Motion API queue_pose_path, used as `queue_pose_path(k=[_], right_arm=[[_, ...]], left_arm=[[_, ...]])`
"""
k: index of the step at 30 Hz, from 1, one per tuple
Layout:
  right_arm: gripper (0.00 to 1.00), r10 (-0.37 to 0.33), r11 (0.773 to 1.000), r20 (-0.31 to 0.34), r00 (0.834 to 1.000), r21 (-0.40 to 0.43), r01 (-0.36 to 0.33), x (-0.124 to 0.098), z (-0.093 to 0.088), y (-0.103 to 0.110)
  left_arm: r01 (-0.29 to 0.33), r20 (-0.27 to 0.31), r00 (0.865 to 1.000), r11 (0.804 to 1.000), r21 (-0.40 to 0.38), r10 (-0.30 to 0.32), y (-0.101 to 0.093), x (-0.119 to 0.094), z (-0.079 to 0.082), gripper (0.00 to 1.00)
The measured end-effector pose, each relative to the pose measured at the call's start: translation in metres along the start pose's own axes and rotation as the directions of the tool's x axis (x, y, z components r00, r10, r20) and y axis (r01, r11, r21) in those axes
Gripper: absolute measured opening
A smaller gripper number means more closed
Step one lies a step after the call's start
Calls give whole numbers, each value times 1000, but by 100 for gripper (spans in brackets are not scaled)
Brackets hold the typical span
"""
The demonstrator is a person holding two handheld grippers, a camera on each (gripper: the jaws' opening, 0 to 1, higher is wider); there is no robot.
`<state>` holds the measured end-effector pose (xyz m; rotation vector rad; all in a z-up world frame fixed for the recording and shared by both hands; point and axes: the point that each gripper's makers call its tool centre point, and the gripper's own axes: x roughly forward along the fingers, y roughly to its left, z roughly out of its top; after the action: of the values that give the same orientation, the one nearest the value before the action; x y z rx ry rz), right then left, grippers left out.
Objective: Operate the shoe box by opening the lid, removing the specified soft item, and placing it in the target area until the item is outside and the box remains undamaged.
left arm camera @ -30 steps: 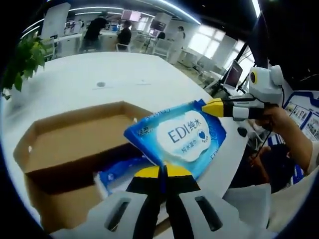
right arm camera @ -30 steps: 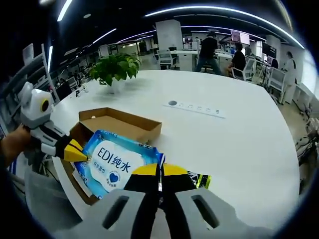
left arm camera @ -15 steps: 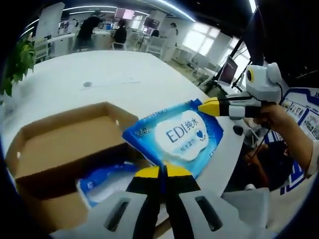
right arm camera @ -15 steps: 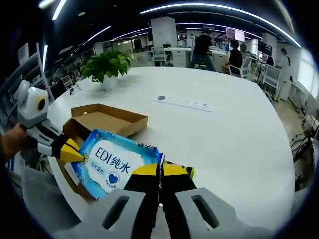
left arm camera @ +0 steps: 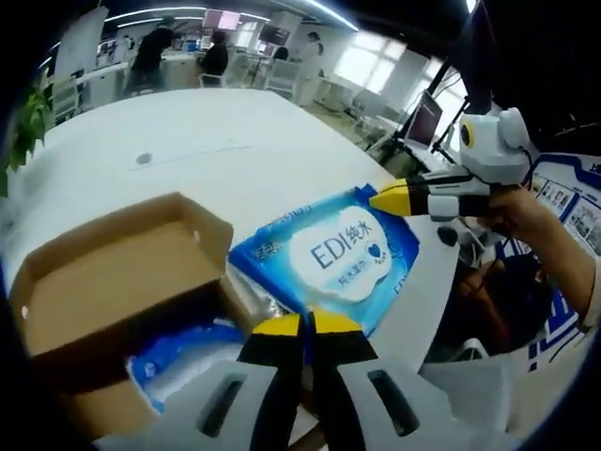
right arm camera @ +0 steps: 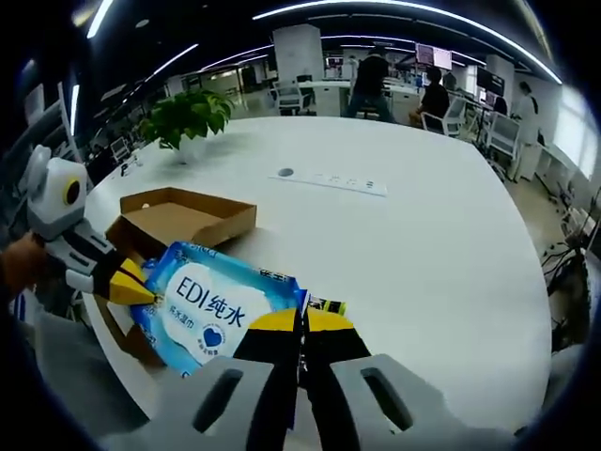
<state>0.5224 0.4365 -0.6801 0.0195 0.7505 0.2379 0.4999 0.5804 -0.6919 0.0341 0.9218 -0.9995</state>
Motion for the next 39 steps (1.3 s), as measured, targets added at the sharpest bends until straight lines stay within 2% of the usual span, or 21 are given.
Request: queue_pose_path(k=[19, 30, 39], right_arm=[[0, -21, 999, -42, 999, 45, 23, 31, -16, -26], [0, -20, 998, -81, 997, 55, 24, 47, -30, -30], [0, -28, 997, -107, 994, 71, 36, 56, -39, -36]], left_arm=[[-22, -129, 991, 993, 113, 37, 14, 36, 5, 0], [-22, -232, 969, 972, 234, 78, 17, 48, -3, 0], [-7, -309, 944, 942, 335, 117, 19, 60, -8, 0]])
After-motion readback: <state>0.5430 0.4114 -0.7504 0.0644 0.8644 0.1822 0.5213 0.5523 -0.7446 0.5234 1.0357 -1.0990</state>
